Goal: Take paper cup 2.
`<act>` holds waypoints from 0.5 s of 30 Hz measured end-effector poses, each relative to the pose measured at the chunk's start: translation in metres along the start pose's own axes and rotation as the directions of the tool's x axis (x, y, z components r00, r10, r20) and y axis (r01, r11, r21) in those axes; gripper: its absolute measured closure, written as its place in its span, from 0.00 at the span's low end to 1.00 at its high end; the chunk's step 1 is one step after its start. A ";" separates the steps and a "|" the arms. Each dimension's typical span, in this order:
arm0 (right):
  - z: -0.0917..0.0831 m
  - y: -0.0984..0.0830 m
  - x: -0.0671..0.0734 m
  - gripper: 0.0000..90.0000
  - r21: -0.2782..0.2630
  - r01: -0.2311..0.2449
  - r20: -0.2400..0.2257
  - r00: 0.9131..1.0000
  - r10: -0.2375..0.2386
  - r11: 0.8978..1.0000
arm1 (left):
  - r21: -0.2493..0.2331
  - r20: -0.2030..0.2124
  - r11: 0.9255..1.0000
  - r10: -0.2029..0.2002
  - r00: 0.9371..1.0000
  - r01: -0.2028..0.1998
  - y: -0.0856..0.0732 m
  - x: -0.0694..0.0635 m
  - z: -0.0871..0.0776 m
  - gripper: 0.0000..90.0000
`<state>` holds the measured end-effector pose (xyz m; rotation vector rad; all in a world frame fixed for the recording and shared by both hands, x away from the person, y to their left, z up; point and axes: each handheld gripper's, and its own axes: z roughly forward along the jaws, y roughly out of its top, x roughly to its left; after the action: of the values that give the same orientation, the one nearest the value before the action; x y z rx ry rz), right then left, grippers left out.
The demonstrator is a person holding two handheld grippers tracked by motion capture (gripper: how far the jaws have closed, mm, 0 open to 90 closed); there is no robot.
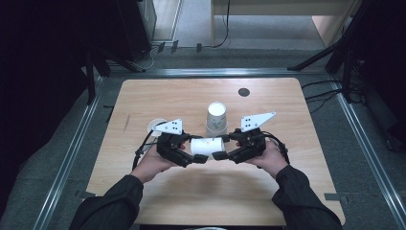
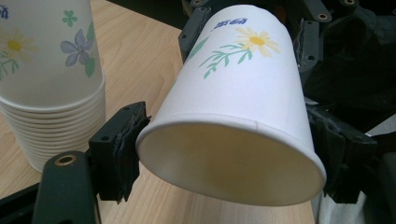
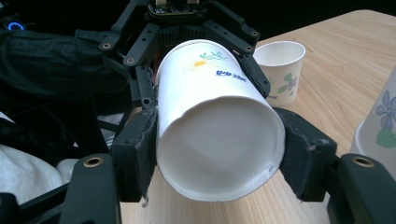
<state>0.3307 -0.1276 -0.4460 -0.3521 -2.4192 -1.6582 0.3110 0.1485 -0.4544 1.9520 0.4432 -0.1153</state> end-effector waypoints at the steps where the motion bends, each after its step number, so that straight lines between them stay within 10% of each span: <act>1: 0.000 0.000 0.000 0.40 -0.002 -0.003 -0.002 1.000 0.003 1.000 | -0.002 0.001 1.000 0.000 1.000 0.000 0.000 0.000 0.000 0.24; 15: -0.001 0.000 -0.001 0.39 0.001 -0.007 -0.011 1.000 0.007 1.000 | -0.004 0.008 1.000 0.023 1.000 -0.023 0.000 -0.001 -0.002 0.27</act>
<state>0.3318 -0.1288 -0.4458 -0.3494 -2.4081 -1.6521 0.3097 0.1501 -0.4529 1.9514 0.4155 -0.1073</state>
